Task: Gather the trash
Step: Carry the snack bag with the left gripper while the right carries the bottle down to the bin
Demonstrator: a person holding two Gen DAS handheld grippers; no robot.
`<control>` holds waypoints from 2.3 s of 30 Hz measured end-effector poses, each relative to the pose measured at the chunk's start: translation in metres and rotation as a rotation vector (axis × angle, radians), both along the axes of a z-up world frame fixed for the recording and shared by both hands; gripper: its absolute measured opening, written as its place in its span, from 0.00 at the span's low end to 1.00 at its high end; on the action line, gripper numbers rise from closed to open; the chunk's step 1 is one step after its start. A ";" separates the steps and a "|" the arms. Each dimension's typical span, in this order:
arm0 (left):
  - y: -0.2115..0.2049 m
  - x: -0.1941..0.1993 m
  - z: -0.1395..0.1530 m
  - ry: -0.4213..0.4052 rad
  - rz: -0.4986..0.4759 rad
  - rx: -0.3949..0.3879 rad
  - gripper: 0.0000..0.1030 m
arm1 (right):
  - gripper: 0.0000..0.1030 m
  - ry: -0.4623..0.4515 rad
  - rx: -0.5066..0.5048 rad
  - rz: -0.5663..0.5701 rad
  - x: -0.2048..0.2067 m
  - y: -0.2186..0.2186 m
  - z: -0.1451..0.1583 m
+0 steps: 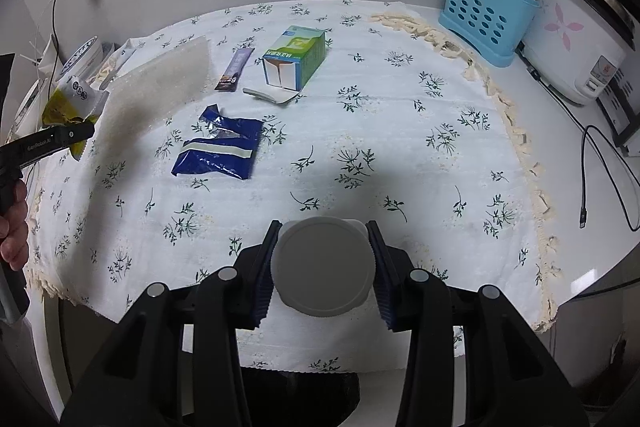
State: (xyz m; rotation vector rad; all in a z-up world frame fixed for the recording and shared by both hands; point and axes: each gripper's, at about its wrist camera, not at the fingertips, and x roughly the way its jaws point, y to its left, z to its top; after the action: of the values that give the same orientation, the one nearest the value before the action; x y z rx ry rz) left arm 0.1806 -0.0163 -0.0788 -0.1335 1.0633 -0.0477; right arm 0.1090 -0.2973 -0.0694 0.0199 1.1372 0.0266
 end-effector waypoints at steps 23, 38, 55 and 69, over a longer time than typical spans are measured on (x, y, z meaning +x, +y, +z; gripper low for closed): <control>-0.020 -0.082 0.012 0.011 -0.016 -0.027 0.34 | 0.38 -0.041 -0.013 0.072 -0.042 0.020 0.026; -0.034 -0.125 0.013 0.019 -0.040 -0.041 0.34 | 0.38 -0.029 0.011 0.080 -0.078 0.022 0.023; -0.057 -0.188 0.009 0.034 -0.046 -0.055 0.34 | 0.38 -0.007 0.016 0.107 -0.123 0.014 0.016; -0.083 -0.247 -0.006 0.055 -0.043 -0.061 0.34 | 0.38 0.032 0.017 0.130 -0.170 0.002 -0.004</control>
State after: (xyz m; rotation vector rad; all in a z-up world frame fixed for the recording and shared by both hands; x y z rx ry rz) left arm -0.0669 -0.0991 -0.0847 -0.1676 1.1201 -0.1157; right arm -0.0613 -0.2953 -0.0734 -0.0386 1.1686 0.1520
